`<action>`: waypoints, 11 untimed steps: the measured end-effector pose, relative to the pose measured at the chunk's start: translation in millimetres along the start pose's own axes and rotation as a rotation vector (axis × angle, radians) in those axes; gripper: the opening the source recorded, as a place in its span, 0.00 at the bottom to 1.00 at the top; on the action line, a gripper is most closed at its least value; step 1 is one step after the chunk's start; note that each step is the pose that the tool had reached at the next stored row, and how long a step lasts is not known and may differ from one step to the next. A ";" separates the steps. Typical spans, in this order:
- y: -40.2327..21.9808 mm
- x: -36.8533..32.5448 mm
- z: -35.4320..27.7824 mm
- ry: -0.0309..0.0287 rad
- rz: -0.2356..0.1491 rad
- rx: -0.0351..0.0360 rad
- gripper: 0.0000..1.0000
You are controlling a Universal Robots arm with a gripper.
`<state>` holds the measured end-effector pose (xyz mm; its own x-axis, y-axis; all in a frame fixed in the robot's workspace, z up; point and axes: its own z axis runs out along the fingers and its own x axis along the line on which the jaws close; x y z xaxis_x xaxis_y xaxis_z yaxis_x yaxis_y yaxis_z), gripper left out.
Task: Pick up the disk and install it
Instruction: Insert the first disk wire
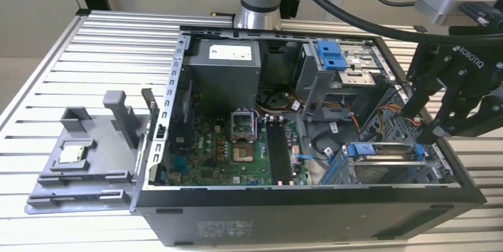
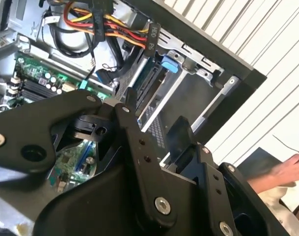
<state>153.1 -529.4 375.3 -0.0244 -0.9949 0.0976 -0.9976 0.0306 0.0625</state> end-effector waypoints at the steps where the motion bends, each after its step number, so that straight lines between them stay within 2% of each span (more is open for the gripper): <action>1: -1.1 -0.1 0.0 0.0003 -0.001 -0.0119 1.00; 3: -3.5 -0.3 -0.1 0.0011 -0.004 -0.0354 1.00; 4: -5.0 -0.4 -0.2 0.0014 -0.006 -0.0406 1.00; 7: -11.2 -0.7 -0.5 0.0004 -0.014 -0.0424 1.00; 11: -18.4 -1.6 0.2 -0.0048 -0.024 -0.0445 1.00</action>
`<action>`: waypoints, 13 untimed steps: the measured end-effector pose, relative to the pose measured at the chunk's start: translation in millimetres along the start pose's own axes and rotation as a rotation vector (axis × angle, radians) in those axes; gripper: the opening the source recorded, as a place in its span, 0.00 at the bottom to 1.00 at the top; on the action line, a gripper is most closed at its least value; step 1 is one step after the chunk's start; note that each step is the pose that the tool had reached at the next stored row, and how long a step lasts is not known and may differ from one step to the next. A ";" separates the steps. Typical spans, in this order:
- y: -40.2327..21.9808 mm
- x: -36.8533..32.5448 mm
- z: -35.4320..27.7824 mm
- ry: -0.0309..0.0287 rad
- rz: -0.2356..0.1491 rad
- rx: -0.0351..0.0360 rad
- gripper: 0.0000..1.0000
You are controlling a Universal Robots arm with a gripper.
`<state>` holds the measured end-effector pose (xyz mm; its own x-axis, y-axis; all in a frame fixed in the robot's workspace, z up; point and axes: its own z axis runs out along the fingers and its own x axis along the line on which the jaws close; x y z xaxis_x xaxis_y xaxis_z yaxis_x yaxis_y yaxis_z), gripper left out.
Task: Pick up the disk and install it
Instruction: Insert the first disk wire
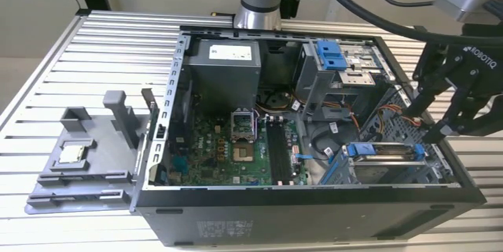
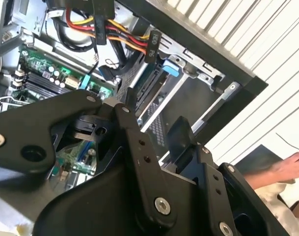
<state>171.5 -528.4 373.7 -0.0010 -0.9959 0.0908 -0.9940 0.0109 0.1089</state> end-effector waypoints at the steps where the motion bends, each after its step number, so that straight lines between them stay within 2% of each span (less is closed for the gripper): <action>1: -1.1 -0.2 0.1 -0.0015 -0.003 -0.0006 1.00; 5: -4.8 -0.7 1.2 -0.0048 -0.023 -0.0014 1.00; 9: -8.6 -1.1 3.7 -0.0028 -0.051 0.0009 1.00; 13: -9.6 -2.5 8.7 0.0009 -0.084 0.0038 1.00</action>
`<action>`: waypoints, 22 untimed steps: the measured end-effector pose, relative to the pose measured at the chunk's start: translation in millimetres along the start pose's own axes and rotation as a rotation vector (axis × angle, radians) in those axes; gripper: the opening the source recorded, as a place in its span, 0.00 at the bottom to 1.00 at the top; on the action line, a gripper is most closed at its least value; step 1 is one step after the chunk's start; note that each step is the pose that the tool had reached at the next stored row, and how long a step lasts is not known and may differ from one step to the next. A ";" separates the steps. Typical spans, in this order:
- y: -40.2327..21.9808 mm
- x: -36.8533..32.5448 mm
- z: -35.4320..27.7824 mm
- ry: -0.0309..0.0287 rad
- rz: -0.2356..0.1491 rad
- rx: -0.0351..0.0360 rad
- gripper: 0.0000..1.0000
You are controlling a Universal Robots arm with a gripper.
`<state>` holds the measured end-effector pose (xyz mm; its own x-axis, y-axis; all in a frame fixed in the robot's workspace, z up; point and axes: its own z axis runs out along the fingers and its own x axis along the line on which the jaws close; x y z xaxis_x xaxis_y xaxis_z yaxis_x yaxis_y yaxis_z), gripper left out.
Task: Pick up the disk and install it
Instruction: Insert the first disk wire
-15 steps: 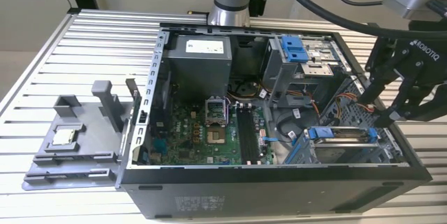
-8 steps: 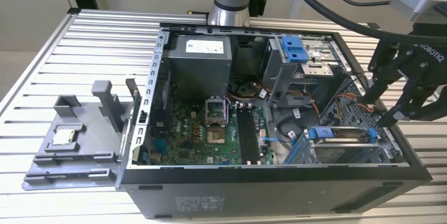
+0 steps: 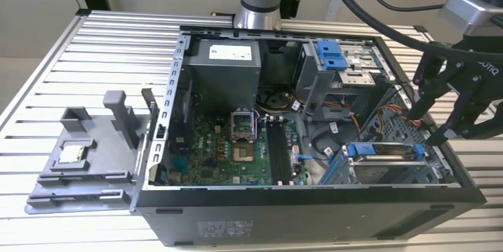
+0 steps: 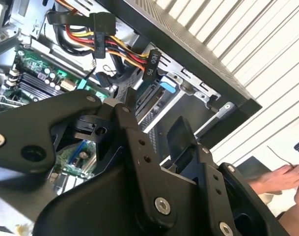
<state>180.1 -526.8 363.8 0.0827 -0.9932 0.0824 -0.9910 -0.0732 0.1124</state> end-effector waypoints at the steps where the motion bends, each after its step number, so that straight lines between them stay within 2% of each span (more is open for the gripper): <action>1: -0.2 -0.2 1.2 0.0013 -0.012 0.0010 1.00; 6: -0.6 -3.5 3.6 0.0028 -0.045 0.0039 1.00; 12: -1.9 -16.6 3.0 0.0039 -0.055 0.0047 1.00; 22: -14.6 -20.1 2.6 0.0059 -0.071 0.0060 1.00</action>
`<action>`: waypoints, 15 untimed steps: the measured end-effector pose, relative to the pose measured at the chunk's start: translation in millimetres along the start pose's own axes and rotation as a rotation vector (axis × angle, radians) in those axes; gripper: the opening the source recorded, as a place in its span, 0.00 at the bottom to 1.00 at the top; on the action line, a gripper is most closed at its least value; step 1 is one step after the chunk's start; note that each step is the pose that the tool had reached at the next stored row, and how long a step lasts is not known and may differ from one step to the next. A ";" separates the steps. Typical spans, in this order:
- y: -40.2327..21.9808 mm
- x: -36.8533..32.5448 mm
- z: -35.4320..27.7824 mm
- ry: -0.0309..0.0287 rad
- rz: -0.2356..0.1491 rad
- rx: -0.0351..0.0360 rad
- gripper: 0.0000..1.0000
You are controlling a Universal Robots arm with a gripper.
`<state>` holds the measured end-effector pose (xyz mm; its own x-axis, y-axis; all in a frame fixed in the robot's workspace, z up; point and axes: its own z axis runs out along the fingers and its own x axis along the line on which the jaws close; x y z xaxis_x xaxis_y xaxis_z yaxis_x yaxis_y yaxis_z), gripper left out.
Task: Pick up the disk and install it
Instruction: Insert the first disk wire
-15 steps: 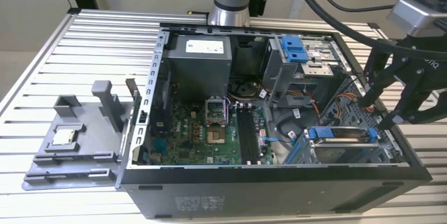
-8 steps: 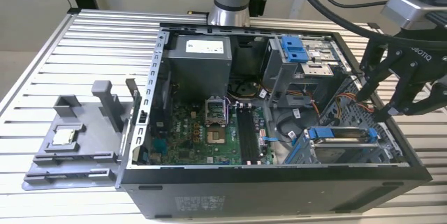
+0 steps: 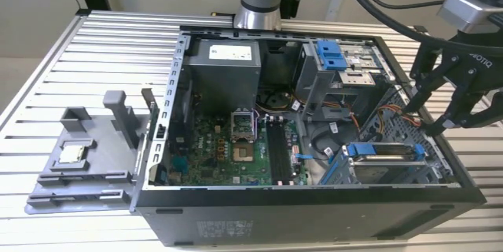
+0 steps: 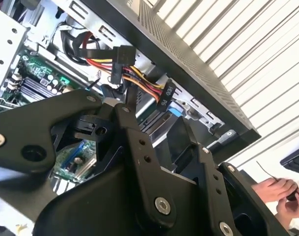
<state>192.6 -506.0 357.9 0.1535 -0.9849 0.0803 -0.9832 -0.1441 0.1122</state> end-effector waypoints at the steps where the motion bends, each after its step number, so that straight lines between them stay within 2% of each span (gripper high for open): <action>1: -0.9 0.0 0.4 0.0001 -0.001 0.0001 1.00; 7: -1.8 0.0 0.9 0.0003 -0.003 0.0002 1.00; 8: -1.8 0.0 0.9 0.0003 -0.003 0.0002 0.00; 15: -3.0 0.6 0.8 0.0003 -0.003 0.0002 0.00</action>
<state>195.6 -506.2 356.8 0.1564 -0.9844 0.0802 -0.9827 -0.1470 0.1122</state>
